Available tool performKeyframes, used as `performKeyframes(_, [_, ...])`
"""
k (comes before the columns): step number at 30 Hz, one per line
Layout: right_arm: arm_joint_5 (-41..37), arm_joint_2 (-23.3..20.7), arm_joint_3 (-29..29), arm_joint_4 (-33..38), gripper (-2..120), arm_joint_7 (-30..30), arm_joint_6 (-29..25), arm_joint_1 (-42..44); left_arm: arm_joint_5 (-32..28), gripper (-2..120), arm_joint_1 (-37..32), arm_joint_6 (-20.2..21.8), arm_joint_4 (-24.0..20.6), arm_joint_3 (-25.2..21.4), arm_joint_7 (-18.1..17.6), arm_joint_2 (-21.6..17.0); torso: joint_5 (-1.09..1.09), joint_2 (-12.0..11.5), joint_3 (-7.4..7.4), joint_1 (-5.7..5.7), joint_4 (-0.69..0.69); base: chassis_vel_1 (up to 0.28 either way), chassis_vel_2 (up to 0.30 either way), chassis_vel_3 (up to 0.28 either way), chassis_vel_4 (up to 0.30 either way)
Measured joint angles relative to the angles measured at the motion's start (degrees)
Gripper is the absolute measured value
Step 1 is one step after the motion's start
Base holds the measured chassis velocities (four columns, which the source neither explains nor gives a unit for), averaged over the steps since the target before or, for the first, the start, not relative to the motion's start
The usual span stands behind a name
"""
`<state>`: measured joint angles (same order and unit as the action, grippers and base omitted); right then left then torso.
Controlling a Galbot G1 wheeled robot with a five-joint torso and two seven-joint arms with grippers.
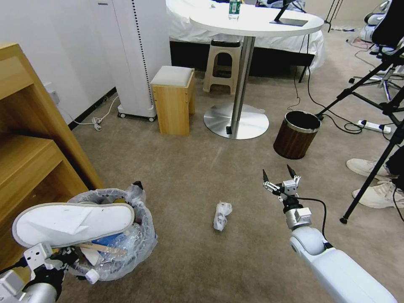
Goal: Pick up the trash bin and place the garbage on the floor into it.
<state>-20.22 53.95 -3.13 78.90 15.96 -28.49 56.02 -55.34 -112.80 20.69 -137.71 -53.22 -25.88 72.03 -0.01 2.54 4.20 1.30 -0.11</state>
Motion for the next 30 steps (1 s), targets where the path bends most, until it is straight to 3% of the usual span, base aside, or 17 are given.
performKeyframes(30, [-4.06,0.24,2.89,-2.35,99,-3.22,-3.91,-1.35,1.09,0,0.64,-0.61,0.79,-0.16,0.55,0.25,0.01,0.0,0.0,0.0,0.0,-0.077,0.075,0.074,-0.074])
